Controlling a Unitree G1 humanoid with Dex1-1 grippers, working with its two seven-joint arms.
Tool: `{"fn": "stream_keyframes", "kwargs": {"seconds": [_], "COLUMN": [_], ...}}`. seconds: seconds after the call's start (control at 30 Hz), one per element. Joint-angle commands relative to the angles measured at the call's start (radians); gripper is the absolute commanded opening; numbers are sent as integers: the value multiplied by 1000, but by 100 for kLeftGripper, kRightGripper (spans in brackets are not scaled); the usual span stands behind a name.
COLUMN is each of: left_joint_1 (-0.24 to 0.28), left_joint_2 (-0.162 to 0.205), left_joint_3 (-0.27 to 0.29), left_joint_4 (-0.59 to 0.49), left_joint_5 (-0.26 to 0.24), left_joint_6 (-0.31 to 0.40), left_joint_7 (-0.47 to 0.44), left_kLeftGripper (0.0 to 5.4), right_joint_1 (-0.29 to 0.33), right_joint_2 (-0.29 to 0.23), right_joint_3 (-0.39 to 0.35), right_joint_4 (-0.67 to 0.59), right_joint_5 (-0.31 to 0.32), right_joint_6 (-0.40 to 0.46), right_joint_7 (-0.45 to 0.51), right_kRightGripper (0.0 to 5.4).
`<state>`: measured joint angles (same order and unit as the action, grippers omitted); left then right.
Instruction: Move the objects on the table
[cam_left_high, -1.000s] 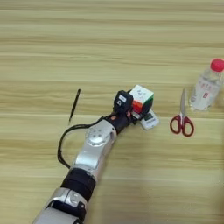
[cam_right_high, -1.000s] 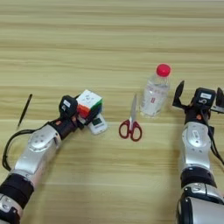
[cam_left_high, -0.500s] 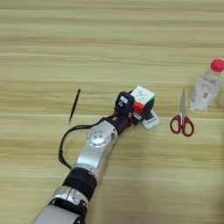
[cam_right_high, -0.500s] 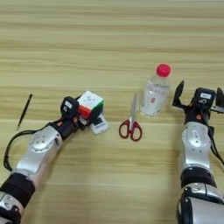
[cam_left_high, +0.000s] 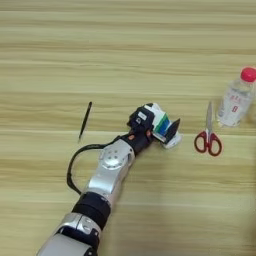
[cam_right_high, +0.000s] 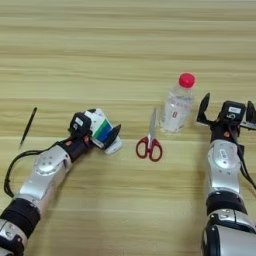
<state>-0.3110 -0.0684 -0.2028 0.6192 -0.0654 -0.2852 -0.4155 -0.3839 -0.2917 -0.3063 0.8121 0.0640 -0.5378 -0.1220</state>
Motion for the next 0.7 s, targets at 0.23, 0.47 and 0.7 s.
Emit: {"fn": "stream_keyframes", "kwargs": {"seconds": [0.23,0.47,0.7], "left_joint_1": [-11,-11,-27], "left_joint_2": [-9,-9,-12], "left_joint_3": [1,1,-1], "left_joint_4": [6,4,6], "left_joint_5": [14,15,19], "left_joint_6": [-5,-6,1], "left_joint_7": [0,2,5], "left_kLeftGripper": [538,538,538], "right_joint_1": [-21,-22,-26], "right_joint_2": [5,4,4], "right_joint_3": [4,4,5], "right_joint_4": [10,12,17], "right_joint_5": [6,7,5], "right_joint_6": [-7,-9,-9], "right_joint_7": [4,4,2], "right_kRightGripper": [540,540,540]}}
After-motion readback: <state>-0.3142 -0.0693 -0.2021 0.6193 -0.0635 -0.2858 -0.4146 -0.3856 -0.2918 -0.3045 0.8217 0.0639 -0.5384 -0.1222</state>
